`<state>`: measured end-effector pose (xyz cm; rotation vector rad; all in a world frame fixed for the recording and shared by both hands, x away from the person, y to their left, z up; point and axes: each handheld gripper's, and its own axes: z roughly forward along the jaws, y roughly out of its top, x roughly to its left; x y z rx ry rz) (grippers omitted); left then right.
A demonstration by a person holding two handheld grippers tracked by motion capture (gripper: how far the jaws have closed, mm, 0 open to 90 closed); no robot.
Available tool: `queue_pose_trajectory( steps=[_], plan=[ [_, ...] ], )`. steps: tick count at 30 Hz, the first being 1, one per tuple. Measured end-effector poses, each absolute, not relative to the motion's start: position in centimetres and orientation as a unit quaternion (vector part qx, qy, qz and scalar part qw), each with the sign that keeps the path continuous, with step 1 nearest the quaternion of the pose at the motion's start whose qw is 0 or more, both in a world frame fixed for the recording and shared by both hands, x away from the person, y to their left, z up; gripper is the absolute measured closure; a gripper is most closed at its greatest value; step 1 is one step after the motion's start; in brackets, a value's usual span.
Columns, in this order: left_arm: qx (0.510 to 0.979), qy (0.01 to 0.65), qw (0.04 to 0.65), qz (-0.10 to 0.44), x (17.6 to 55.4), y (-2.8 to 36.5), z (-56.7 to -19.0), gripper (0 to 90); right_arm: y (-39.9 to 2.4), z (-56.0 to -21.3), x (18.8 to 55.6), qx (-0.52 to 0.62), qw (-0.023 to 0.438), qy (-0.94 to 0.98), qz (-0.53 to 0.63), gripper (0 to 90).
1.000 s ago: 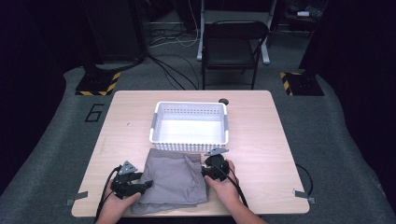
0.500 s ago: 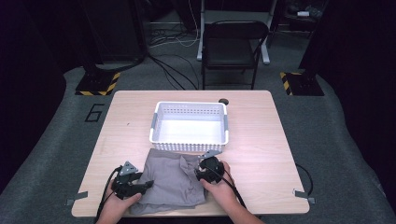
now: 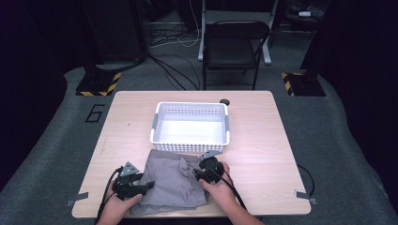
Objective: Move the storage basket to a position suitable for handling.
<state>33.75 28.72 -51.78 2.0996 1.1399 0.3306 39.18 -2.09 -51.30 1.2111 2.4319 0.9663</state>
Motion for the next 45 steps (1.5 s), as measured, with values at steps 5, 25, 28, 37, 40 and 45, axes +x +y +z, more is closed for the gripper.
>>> queue_pose_trajectory(
  steps=[5, 25, 28, 37, 40, 45],
  plan=[
    [0.813, 0.443, 0.357, 0.126, 33.7, 28.7, -51.8, 38.5, -1.9, -51.5, 39.0, 0.404, 0.113, 0.837, 0.353, 73.1],
    [0.803, 0.468, 0.338, 0.145, 33.3, 28.0, -51.6, 38.2, -2.1, -50.2, 39.0, 0.368, 0.099, 0.859, 0.342, 86.7],
    [0.809, 0.467, 0.326, 0.145, 33.0, 27.4, -51.4, 46.9, -2.4, -49.6, 38.8, 0.357, 0.107, 0.863, 0.342, 86.7],
    [0.808, 0.467, 0.340, 0.115, 32.4, 26.2, -50.9, 72.8, -3.5, -49.0, 38.8, 0.367, 0.112, 0.857, 0.345, 86.8],
    [0.812, 0.457, 0.345, 0.115, 32.1, 25.8, -50.4, 74.1, -3.9, -48.8, 38.9, 0.374, 0.118, 0.851, 0.348, 86.8],
    [0.796, 0.463, 0.375, 0.110, 31.5, 25.2, -49.5, 74.6, -5.3, -48.0, 38.6, 0.383, 0.112, 0.843, 0.360, 86.8]
  ],
)
